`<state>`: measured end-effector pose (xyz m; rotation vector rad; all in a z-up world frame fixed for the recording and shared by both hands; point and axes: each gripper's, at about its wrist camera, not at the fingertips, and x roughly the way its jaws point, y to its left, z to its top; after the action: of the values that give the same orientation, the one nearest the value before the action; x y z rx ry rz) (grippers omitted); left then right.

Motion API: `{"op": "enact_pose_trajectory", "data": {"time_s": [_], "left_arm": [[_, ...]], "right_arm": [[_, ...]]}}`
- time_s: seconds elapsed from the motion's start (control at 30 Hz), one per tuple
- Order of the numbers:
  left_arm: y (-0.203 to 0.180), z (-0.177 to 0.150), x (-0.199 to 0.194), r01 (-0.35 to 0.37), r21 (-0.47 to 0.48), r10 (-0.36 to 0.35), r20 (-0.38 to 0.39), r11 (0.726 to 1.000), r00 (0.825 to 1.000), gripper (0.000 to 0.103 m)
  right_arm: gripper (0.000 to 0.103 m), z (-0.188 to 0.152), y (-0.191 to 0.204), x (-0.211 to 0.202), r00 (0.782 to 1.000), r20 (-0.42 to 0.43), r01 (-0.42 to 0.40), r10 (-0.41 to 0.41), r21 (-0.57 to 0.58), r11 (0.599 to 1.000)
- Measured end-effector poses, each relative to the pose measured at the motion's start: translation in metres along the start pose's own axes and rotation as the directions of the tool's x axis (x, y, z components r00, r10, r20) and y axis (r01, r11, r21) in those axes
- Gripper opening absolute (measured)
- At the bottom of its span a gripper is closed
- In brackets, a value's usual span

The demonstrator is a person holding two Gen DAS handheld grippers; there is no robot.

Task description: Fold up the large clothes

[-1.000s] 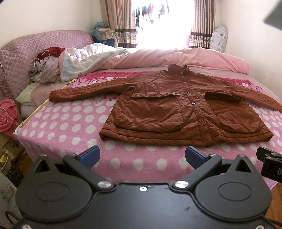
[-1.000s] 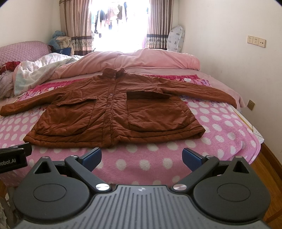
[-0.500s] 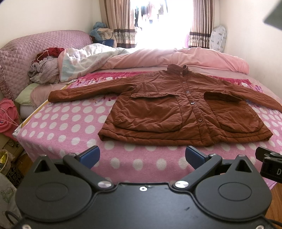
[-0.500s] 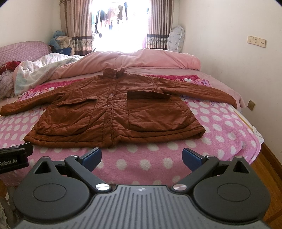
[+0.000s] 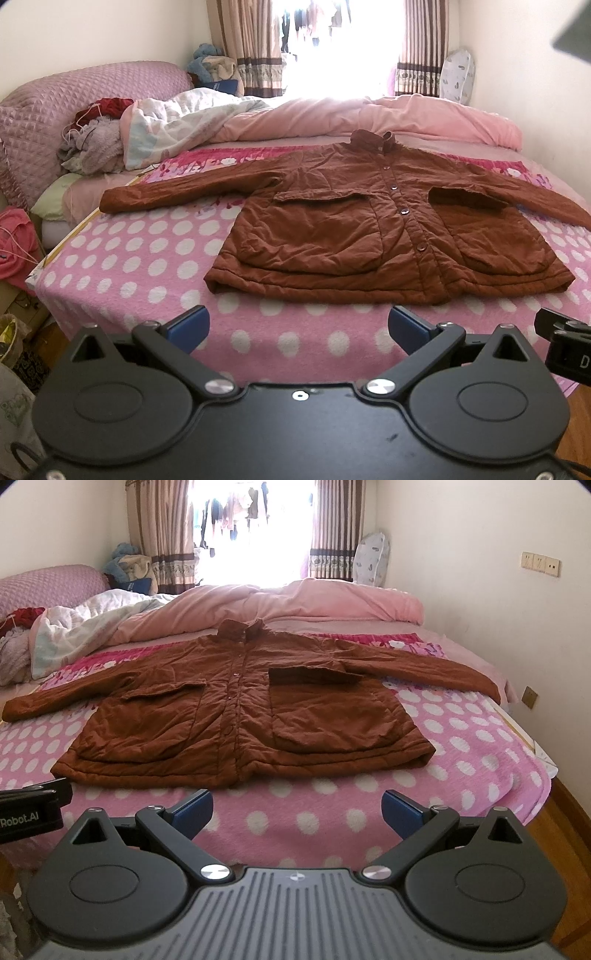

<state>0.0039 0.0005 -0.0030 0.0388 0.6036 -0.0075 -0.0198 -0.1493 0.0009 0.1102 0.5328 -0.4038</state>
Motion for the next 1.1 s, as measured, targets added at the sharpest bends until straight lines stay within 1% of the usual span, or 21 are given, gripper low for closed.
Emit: {"op": "enact_pose_trajectory", "data": {"time_s": [0.1,0.17,0.23,0.33,0.43,0.47,0.53,0.57,0.63,0.67,0.73,0.77,0.8,0.87,0.9,0.93,1.0,1.1], "left_arm": [[0.004,0.003,0.008,0.014,-0.004,-0.014,-0.006,1.0,1.0,0.103],[0.011,0.008,0.018,0.034,-0.013,-0.034,-0.004,0.999,0.999,0.103],[0.019,0.015,0.025,0.05,-0.022,-0.05,0.024,0.999,0.998,0.103],[0.041,0.033,0.039,0.068,-0.063,-0.064,0.069,0.996,0.996,0.103],[0.074,0.055,0.059,0.1,-0.141,-0.084,0.121,0.985,0.989,0.103],[0.087,0.062,0.068,0.099,-0.172,-0.078,0.128,0.98,0.989,0.103],[0.118,0.078,0.089,0.088,-0.237,-0.057,0.138,0.968,0.989,0.103],[0.134,0.085,0.1,0.068,-0.273,-0.034,0.13,0.96,0.991,0.103],[0.163,0.096,0.122,0.055,-0.327,-0.014,0.127,0.944,0.992,0.103],[0.182,0.102,0.137,0.04,-0.369,0.004,0.118,0.929,0.993,0.103],[0.216,0.109,0.164,0.038,-0.448,0.011,0.105,0.893,0.994,0.103],[0.234,0.112,0.178,0.046,-0.492,0.004,0.098,0.869,0.995,0.103],[0.256,0.113,0.196,0.06,-0.551,-0.008,0.096,0.833,0.995,0.103],[0.287,0.113,0.222,0.064,-0.627,-0.004,0.097,0.776,0.995,0.103],[0.301,0.114,0.236,0.052,-0.659,0.013,0.094,0.75,0.995,0.103],[0.314,0.115,0.251,0.036,-0.685,0.034,0.088,0.727,0.996,0.103],[0.338,0.118,0.273,0.01,-0.723,0.064,0.075,0.691,0.995,0.103],[0.362,0.123,0.3,-0.004,-0.757,0.093,0.076,0.654,0.993,0.102]], "right_arm": [[0.103,0.001,-0.002,0.006,1.0,-0.007,-0.005,0.005,0.006,1.0],[0.103,0.007,-0.005,0.011,1.0,0.008,-0.012,0.012,0.008,1.0],[0.103,0.016,-0.01,0.013,1.0,0.03,-0.008,0.008,0.013,1.0],[0.103,0.034,-0.014,0.025,0.996,0.084,0.016,-0.018,0.026,1.0],[0.103,0.055,-0.015,0.043,0.99,0.14,0.013,-0.018,0.035,0.999],[0.103,0.063,-0.015,0.051,0.988,0.153,0.0,-0.005,0.033,0.999],[0.103,0.081,-0.012,0.072,0.989,0.145,-0.015,0.012,0.022,1.0],[0.103,0.089,-0.011,0.083,0.99,0.14,-0.02,0.017,0.021,1.0],[0.103,0.103,-0.009,0.105,0.992,0.123,-0.013,0.009,0.032,0.999],[0.103,0.109,-0.008,0.115,0.992,0.128,-0.016,0.011,0.038,0.999],[0.103,0.122,-0.003,0.135,0.991,0.135,-0.008,0.0,0.055,0.998],[0.103,0.128,-0.001,0.145,0.99,0.138,-0.007,-0.002,0.06,0.998],[0.103,0.134,0.001,0.153,0.991,0.137,-0.006,-0.003,0.064,0.998],[0.103,0.143,0.007,0.172,0.989,0.145,-0.036,0.028,0.055,0.998],[0.103,0.148,0.01,0.184,0.986,0.154,-0.071,0.064,0.042,0.997],[0.103,0.15,0.012,0.19,0.984,0.16,-0.09,0.083,0.038,0.995],[0.103,0.158,0.021,0.212,0.983,0.151,-0.114,0.108,0.031,0.993],[0.103,0.168,0.035,0.241,0.987,0.122,-0.105,0.104,0.008,0.994]]}}
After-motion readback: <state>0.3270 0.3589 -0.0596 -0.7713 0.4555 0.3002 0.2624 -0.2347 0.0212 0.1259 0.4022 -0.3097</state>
